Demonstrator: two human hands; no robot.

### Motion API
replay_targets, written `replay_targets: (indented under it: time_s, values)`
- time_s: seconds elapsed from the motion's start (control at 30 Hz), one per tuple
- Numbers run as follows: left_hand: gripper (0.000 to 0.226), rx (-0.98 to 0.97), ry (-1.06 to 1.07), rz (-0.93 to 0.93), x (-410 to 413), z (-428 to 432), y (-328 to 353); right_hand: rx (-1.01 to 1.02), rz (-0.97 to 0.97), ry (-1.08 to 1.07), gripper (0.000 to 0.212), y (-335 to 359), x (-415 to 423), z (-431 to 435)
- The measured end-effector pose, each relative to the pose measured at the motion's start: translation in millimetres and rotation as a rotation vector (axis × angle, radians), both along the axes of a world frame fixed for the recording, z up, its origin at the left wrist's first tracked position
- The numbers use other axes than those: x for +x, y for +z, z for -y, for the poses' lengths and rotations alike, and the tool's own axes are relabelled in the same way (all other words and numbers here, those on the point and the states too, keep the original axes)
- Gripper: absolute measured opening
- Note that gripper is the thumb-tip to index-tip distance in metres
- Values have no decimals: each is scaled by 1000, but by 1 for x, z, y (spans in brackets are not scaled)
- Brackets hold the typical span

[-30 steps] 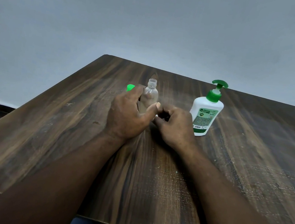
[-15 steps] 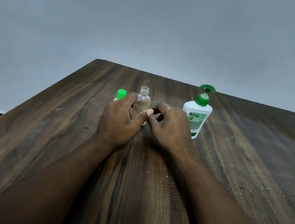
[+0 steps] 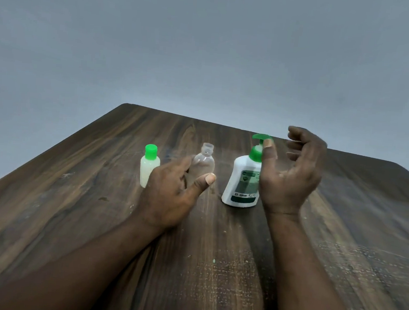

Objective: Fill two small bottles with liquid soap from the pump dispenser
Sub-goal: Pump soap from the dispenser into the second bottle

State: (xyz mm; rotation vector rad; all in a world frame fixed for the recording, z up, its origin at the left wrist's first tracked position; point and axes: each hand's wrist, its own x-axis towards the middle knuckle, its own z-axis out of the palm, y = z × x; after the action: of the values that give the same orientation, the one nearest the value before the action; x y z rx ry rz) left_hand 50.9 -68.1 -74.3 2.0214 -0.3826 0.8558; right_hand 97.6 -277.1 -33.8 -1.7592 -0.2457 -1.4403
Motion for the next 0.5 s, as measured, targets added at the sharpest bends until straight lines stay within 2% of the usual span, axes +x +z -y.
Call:
replay_targets:
  time_s: [0.07, 0.2, 0.33, 0.5]
  values:
    - [35, 39, -48, 13, 5, 11, 10, -58, -130, 88, 54, -2, 5, 4]
    - [37, 101, -113, 26, 26, 28, 22, -199, -348, 253, 64, -4, 13, 7]
    - [39, 63, -147, 10, 44, 38, 22, -271, -418, 300, 84, -12, 17, 13]
    - [36, -62, -209, -94, 51, 34, 11, -284, -395, 317, 103, -22, 19, 13]
